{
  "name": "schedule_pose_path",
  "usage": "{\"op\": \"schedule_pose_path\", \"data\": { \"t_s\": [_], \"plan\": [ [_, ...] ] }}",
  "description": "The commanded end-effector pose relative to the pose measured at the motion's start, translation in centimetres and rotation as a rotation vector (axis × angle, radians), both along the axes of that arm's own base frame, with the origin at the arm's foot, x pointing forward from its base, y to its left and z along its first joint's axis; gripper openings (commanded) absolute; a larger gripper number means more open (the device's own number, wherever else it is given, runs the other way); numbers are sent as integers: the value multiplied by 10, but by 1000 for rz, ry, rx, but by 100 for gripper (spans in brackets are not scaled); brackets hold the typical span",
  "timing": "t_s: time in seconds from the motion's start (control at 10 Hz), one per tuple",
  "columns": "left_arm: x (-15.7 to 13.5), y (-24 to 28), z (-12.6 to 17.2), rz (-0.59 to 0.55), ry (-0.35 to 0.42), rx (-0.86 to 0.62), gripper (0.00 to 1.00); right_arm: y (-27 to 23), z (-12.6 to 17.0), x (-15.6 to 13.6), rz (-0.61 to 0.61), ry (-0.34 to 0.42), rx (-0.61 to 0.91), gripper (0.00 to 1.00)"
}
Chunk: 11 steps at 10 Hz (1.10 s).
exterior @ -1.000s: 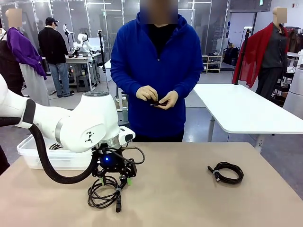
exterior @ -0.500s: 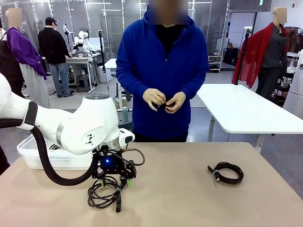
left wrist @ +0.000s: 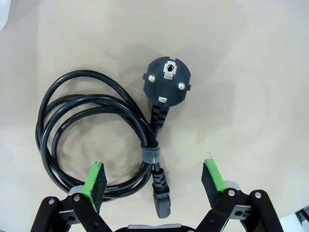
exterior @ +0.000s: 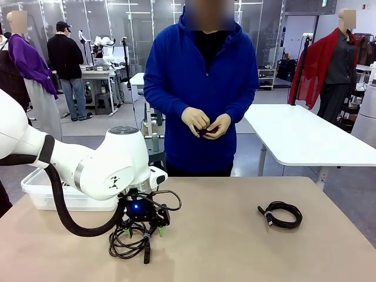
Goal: Organize and store the cables.
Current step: Place the Power Cable into the Organizing box.
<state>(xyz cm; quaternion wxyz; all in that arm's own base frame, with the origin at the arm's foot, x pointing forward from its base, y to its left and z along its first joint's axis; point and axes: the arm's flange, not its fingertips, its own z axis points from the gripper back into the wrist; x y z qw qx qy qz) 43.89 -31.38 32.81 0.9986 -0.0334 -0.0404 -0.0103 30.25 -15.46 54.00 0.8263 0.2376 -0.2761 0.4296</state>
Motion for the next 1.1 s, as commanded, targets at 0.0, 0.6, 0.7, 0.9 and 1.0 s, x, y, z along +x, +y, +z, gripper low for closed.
{"op": "schedule_pose_path", "data": {
  "t_s": [0.0, 0.6, 0.7, 0.9, 1.0],
  "plan": [
    [7, -8, -4, 42, -36, 21, 100, -1, 0, 1, 13, -11, 10, 100],
    [16, -7, -10, 43, 4, 40, 34, -1, 0, 1, 13, -11, 10, 100],
    [18, -8, -11, 41, 9, 44, 0, -1, 0, 1, 13, -11, 10, 100],
    [17, -10, -10, 30, 14, 60, 0, -1, 0, 1, 13, -11, 10, 100],
    [16, -10, -9, 27, 15, 70, 13, -1, 0, 1, 13, -11, 10, 100]
  ]
}}
